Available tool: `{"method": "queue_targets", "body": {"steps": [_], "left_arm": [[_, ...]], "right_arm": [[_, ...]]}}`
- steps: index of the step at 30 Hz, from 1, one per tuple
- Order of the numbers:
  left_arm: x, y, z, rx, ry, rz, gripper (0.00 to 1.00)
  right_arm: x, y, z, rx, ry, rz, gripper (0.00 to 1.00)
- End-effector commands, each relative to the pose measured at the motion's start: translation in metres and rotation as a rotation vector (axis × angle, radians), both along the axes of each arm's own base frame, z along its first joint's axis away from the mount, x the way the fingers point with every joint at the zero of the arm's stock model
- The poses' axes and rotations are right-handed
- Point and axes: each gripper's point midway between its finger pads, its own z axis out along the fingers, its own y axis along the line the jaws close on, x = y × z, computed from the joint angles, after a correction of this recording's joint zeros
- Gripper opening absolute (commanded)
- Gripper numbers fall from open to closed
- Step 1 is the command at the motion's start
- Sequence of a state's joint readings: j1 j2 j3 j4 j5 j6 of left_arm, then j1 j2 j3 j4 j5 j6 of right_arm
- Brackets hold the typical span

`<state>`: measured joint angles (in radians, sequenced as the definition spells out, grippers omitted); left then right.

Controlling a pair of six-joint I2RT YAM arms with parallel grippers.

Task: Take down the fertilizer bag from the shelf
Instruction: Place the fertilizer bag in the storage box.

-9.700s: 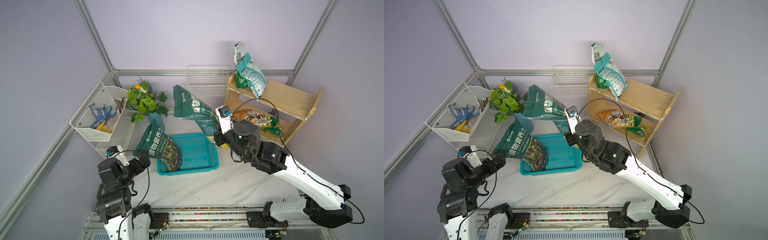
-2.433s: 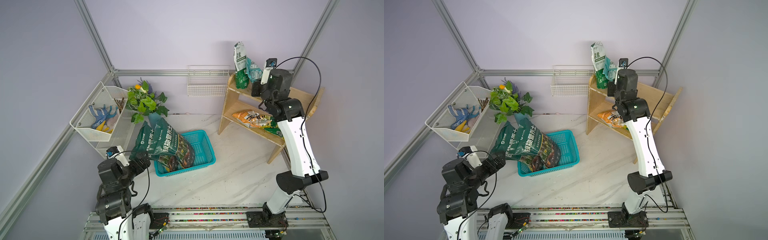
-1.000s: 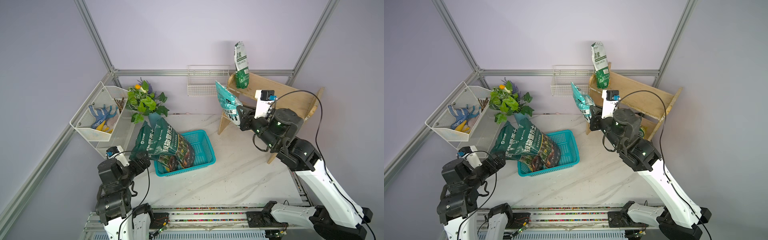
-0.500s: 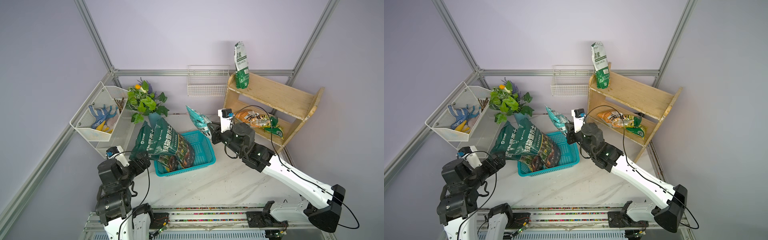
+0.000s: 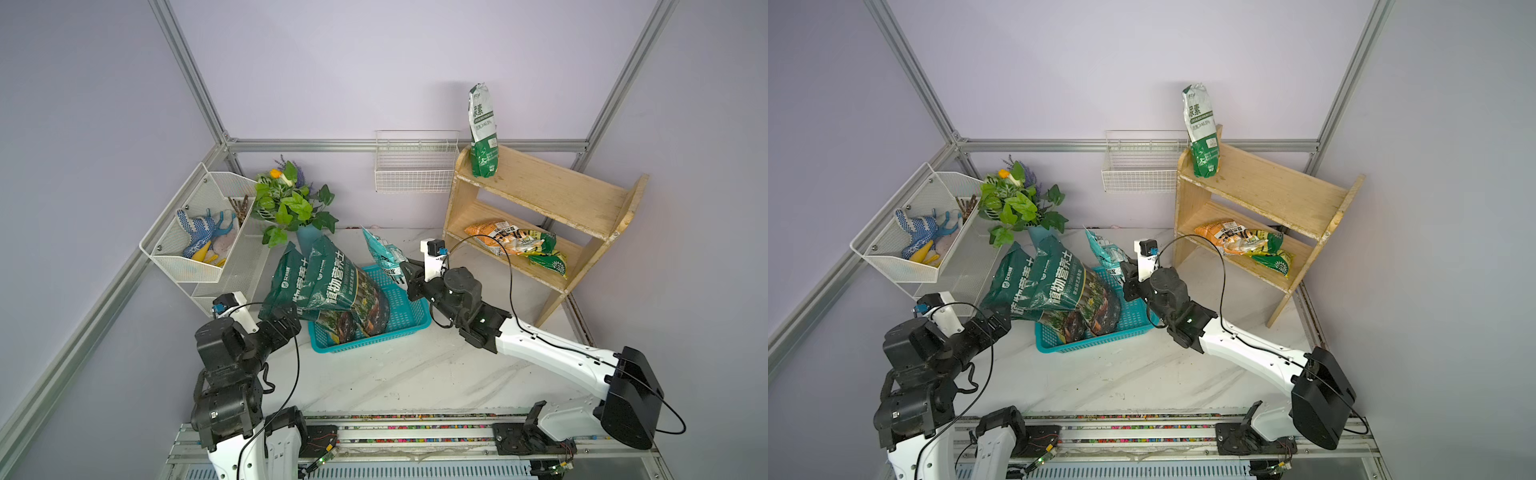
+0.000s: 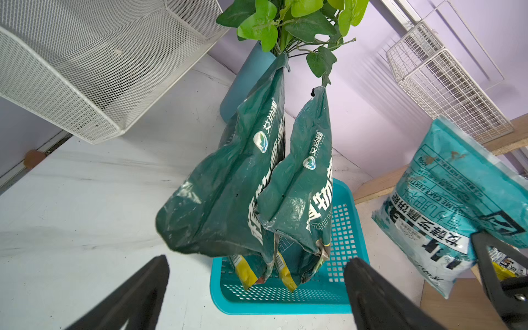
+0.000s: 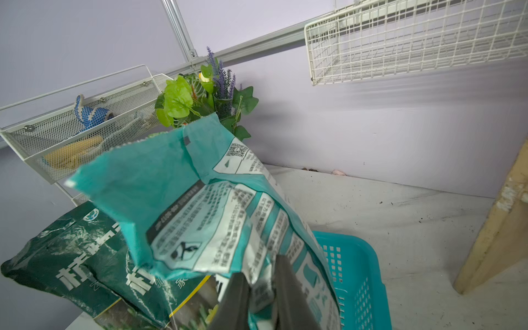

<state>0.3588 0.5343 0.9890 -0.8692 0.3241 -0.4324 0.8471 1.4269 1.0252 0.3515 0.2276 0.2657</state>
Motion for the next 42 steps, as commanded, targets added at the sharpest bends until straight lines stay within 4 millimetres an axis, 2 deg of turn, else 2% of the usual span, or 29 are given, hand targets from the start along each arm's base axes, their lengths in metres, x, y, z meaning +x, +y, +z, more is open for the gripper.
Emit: {"method": "queue_targets", "body": {"steps": [1,7,9,17,26,35,42], "left_arm": [[-0.002,-0.003,0.000,0.000,-0.002,-0.010,1.00],[-0.002,-0.002,0.000,0.000,-0.001,-0.007,0.99],[-0.002,-0.003,0.000,-0.001,0.000,-0.010,1.00],[-0.002,-0.003,0.000,-0.003,0.000,-0.013,1.00],[-0.002,-0.004,0.000,-0.003,-0.003,-0.015,0.99],[-0.002,-0.004,0.001,-0.004,-0.003,-0.016,1.00],[-0.001,-0.003,0.000,-0.004,-0.002,-0.013,1.00]], "right_arm": [[-0.008,0.002,0.071,0.258,-0.177,0.002,0.00],[-0.002,0.023,0.050,0.262,-0.161,0.015,0.00],[0.004,0.030,0.033,0.249,-0.148,0.010,0.00],[0.021,0.041,-0.007,0.230,-0.135,-0.036,0.00],[0.032,0.050,-0.058,0.231,-0.093,-0.052,0.00],[0.035,0.057,-0.120,0.207,-0.038,-0.053,0.00],[0.026,0.055,-0.155,0.132,-0.027,-0.050,0.00]]}}
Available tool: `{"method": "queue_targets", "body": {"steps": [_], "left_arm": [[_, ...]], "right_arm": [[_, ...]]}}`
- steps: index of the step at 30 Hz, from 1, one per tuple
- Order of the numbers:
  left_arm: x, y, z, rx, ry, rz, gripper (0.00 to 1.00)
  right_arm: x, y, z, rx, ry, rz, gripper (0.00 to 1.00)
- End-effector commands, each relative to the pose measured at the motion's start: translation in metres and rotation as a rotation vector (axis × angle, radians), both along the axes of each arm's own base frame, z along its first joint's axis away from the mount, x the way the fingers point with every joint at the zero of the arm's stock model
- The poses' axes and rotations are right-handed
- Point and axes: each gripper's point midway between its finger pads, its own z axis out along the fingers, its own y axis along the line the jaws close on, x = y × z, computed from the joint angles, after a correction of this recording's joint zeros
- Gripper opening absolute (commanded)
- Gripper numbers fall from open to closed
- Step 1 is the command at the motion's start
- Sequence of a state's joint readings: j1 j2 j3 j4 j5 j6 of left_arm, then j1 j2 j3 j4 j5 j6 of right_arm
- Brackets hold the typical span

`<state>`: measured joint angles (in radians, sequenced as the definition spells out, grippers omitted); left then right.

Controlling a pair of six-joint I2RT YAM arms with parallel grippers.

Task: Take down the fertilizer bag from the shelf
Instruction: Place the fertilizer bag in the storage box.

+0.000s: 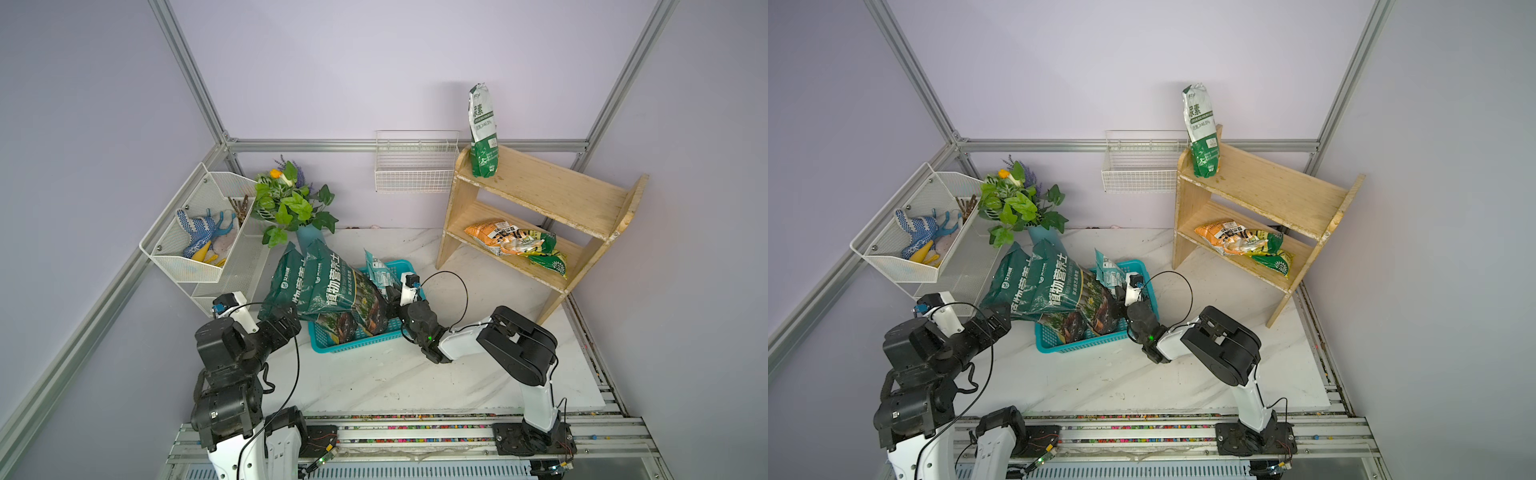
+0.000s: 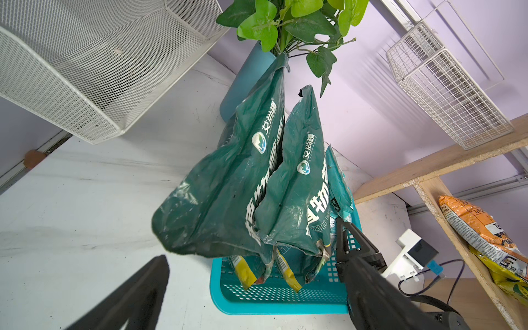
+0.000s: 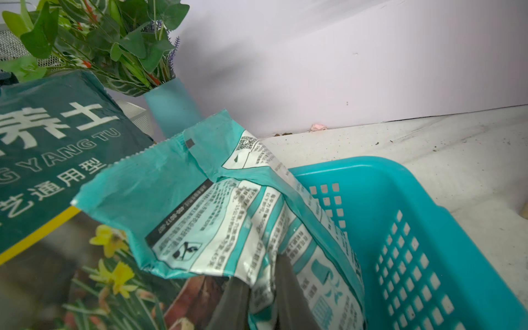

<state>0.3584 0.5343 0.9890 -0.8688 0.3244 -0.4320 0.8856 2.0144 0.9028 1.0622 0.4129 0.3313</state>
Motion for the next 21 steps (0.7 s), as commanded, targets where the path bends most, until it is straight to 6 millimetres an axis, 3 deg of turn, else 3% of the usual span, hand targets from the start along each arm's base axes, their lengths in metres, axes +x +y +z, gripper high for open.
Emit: {"method": "queue_targets", "body": {"steps": [1,4,9,16,21], "left_arm": [[-0.001,-0.003,0.000,-0.004,0.001,-0.013,1.00],[-0.001,-0.004,0.000,-0.004,-0.002,-0.015,1.00],[-0.001,-0.003,0.000,-0.003,-0.001,-0.011,0.99],[-0.001,-0.004,0.000,-0.005,-0.001,-0.016,1.00],[-0.002,-0.003,0.000,-0.003,-0.002,-0.013,1.00]], "right_arm": [[-0.020,0.019,0.015,0.076,-0.058,0.099,0.00],[-0.026,0.019,0.002,0.067,-0.051,0.112,0.01],[-0.032,0.024,-0.003,0.031,-0.057,0.139,0.22],[-0.043,0.029,0.024,0.000,-0.104,0.154,0.48],[-0.051,0.031,0.044,-0.013,-0.127,0.169,0.53]]}}
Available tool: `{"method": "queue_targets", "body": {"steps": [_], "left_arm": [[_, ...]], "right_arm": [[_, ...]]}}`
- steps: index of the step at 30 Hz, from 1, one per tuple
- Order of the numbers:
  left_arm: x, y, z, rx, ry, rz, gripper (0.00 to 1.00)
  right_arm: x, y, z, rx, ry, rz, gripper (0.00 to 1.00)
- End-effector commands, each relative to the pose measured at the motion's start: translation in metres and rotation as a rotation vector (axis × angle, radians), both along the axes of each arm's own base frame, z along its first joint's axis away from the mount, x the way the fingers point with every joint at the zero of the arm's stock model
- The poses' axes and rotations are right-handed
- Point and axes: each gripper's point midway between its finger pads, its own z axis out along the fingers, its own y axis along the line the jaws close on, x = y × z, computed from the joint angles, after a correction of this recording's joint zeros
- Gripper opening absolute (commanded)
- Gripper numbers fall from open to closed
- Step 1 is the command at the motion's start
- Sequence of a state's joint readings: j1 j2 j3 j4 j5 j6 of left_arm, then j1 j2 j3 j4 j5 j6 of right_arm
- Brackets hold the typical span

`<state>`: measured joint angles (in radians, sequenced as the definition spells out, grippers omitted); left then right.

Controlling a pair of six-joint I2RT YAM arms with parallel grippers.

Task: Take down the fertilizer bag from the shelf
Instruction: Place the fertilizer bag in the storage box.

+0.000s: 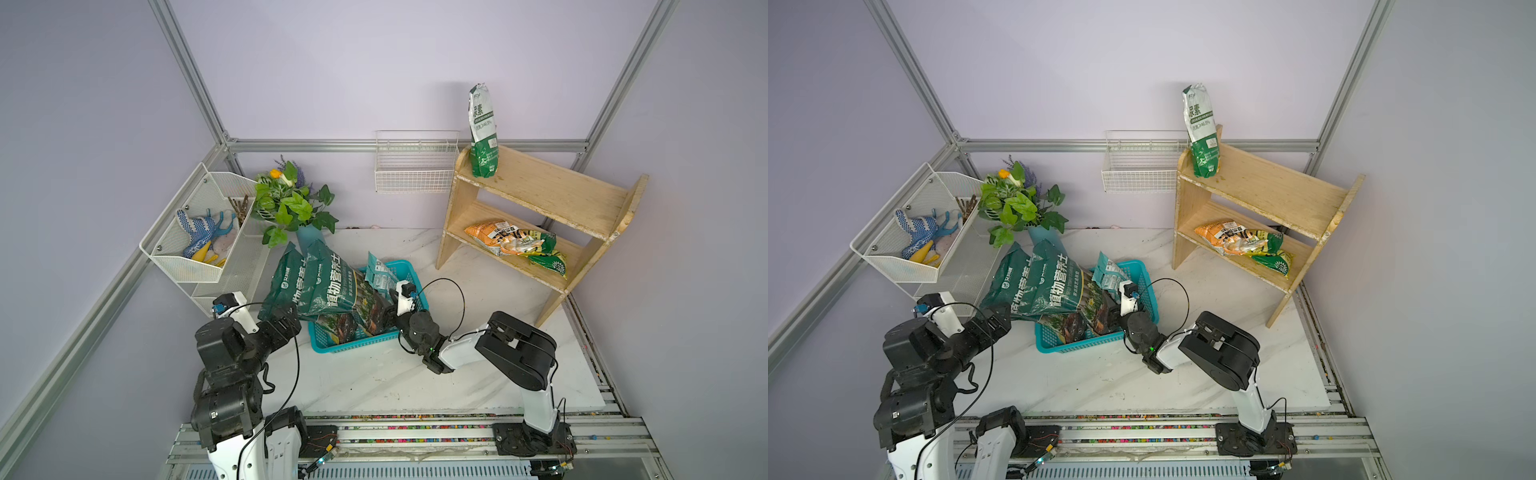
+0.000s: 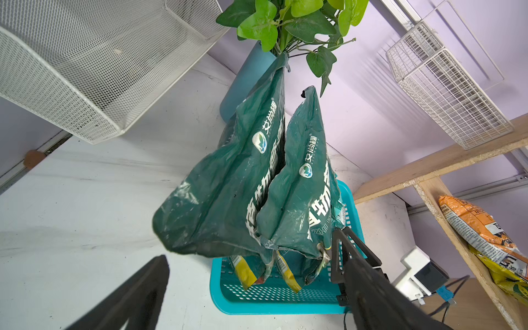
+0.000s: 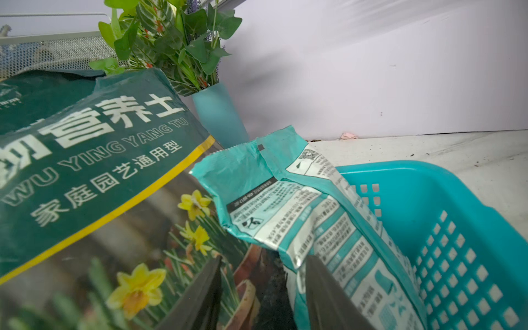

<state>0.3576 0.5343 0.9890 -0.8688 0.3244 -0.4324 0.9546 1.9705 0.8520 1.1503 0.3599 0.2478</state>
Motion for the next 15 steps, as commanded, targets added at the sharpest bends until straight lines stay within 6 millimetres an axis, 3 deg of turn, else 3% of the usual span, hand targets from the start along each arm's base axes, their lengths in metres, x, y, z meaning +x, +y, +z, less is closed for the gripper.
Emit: {"method": "queue_targets", "body": {"steps": [1,6,12,13,15], "left_arm": [[-0.001,-0.003,0.000,-0.003,-0.001,-0.011,1.00],[-0.001,-0.003,0.000,-0.004,-0.001,-0.013,1.00],[-0.002,-0.003,0.000,-0.002,-0.003,-0.011,1.00],[-0.001,-0.003,0.000,-0.003,-0.001,-0.012,1.00],[-0.001,-0.003,-0.001,-0.003,0.001,-0.010,1.00]], "right_arm": [[-0.014,0.005,0.028,-0.006,-0.040,0.044,0.54],[-0.019,-0.004,0.073,0.013,-0.071,0.034,0.58],[-0.023,-0.026,0.147,-0.009,-0.083,-0.023,0.63],[-0.025,-0.033,0.169,-0.009,-0.092,-0.040,0.64],[-0.024,-0.042,0.196,-0.040,-0.094,-0.075,0.68]]}}
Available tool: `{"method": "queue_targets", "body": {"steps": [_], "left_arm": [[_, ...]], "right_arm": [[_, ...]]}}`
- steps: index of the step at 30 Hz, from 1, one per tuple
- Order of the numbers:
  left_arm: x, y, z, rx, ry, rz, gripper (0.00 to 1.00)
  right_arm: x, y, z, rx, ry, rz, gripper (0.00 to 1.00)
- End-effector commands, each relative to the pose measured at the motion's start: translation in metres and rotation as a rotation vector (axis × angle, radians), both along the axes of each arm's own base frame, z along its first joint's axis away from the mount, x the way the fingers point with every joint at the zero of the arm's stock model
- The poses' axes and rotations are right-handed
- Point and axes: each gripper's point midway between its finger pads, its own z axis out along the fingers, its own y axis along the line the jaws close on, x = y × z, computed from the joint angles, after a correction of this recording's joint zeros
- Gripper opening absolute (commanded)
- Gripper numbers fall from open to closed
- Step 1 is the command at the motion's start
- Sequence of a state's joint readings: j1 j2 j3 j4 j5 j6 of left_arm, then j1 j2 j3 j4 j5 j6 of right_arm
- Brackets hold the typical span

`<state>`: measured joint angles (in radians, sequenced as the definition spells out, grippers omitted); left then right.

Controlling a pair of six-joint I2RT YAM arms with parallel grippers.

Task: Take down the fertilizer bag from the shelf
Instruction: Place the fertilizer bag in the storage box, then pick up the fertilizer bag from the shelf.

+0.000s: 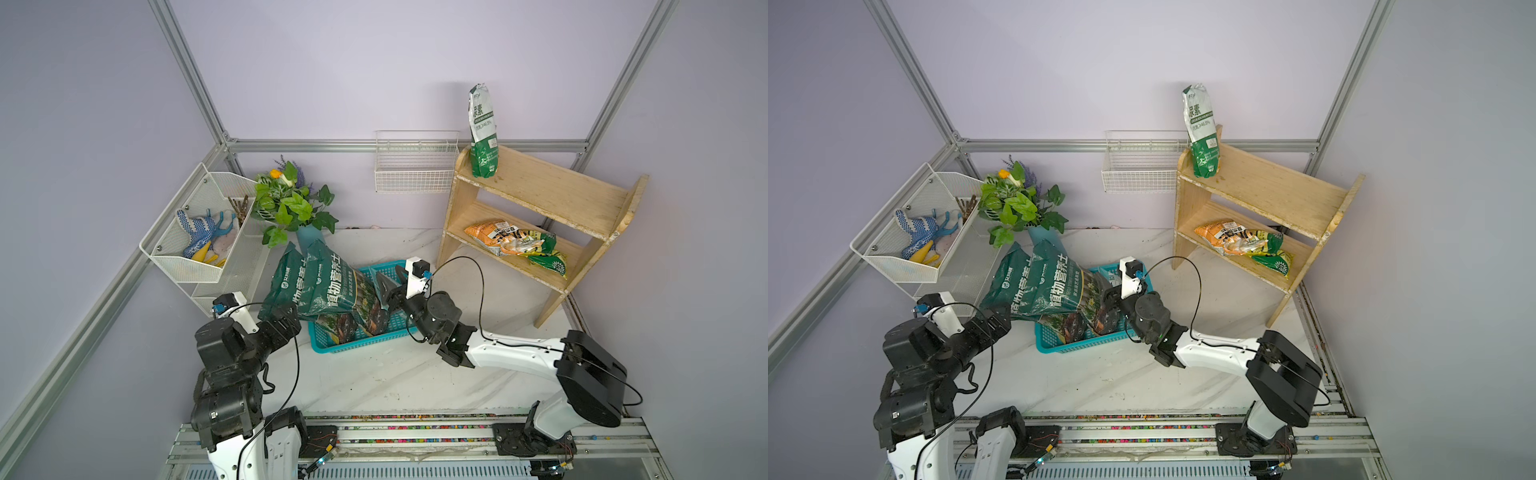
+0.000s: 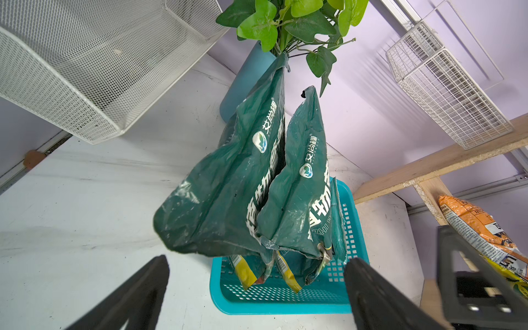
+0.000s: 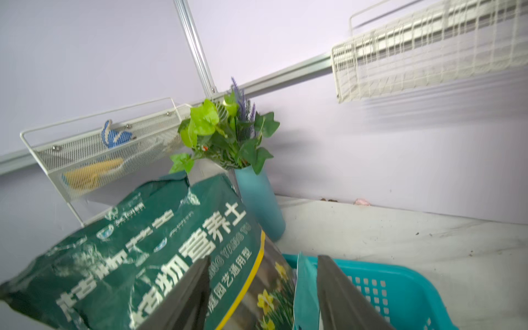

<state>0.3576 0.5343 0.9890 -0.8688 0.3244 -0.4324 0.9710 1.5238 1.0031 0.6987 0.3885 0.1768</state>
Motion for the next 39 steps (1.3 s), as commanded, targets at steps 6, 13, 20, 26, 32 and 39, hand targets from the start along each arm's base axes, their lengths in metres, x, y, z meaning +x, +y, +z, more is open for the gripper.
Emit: {"method": "queue_targets", "body": {"steps": [6,13,20,26,32,39], "left_arm": [[-0.002,-0.003,0.000,-0.001,-0.003,-0.011,1.00],[-0.002,-0.003,0.000,-0.004,-0.002,-0.011,1.00],[-0.002,-0.003,0.000,-0.003,-0.003,-0.010,1.00],[-0.002,-0.003,0.000,-0.005,-0.003,-0.010,1.00],[-0.002,-0.003,0.000,-0.002,-0.006,-0.008,0.99],[-0.003,-0.003,0.001,-0.004,-0.007,-0.009,1.00]], "right_arm": [[0.006,-0.057,0.106,-0.167,0.026,-0.262,0.85],[0.001,-0.120,0.197,-0.200,-0.026,-0.462,0.85],[0.041,-0.170,0.217,-0.217,0.105,-0.542,0.85],[0.078,-0.188,0.205,-0.282,0.187,-0.573,0.88],[0.112,-0.205,0.192,-0.293,0.218,-0.605,0.90],[0.136,-0.215,0.187,-0.296,0.208,-0.629,0.91]]}}
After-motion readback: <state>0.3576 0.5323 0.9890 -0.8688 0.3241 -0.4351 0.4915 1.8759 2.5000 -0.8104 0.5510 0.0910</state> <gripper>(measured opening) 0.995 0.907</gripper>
